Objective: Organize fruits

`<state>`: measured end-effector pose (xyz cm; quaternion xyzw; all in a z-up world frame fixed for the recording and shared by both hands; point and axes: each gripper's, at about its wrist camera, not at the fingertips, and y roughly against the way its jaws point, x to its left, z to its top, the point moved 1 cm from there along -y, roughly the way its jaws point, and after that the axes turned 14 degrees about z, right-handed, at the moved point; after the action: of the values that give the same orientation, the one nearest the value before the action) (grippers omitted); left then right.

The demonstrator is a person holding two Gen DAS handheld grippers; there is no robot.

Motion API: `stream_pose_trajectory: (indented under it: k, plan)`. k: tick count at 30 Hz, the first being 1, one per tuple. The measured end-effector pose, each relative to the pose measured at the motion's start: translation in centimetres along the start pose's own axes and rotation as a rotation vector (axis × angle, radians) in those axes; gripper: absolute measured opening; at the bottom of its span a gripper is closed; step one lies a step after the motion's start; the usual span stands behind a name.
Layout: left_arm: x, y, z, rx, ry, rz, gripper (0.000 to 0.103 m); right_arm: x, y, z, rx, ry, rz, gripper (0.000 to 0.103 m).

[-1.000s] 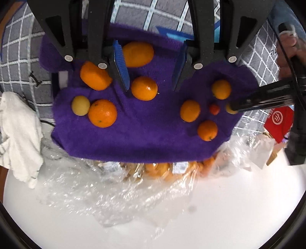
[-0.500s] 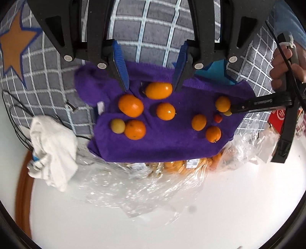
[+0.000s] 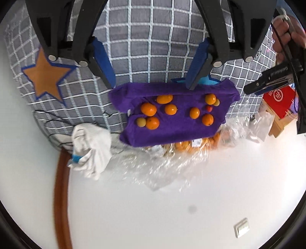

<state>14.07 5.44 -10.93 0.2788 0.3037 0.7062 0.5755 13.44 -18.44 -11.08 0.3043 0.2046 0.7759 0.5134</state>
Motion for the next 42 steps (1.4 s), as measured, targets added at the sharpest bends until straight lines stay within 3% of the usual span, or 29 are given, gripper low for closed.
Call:
stream_pose_trajectory:
  k: [8, 12, 20, 42]
  plan:
    - [-0.7, 6.4, -3.0, -0.091, -0.028, 0.010, 0.074, 0.8, 5.6, -2.6, -0.048, -0.001, -0.043, 0.078]
    - [-0.6, 8.6, -4.4, -0.116, -0.023, -0.008, 0.076, 1.5, 7.8, -4.3, -0.062, 0.032, -0.086, 0.095]
    - [0.0, 12.1, -6.0, -0.172, 0.007, -0.013, 0.086, 2.9, 11.4, -5.9, -0.107, 0.053, -0.101, 0.103]
    - [1.2, 13.4, -7.2, -0.216, 0.045, 0.004, 0.089, 4.9, 13.4, -6.5, -0.134, 0.082, -0.097, 0.103]
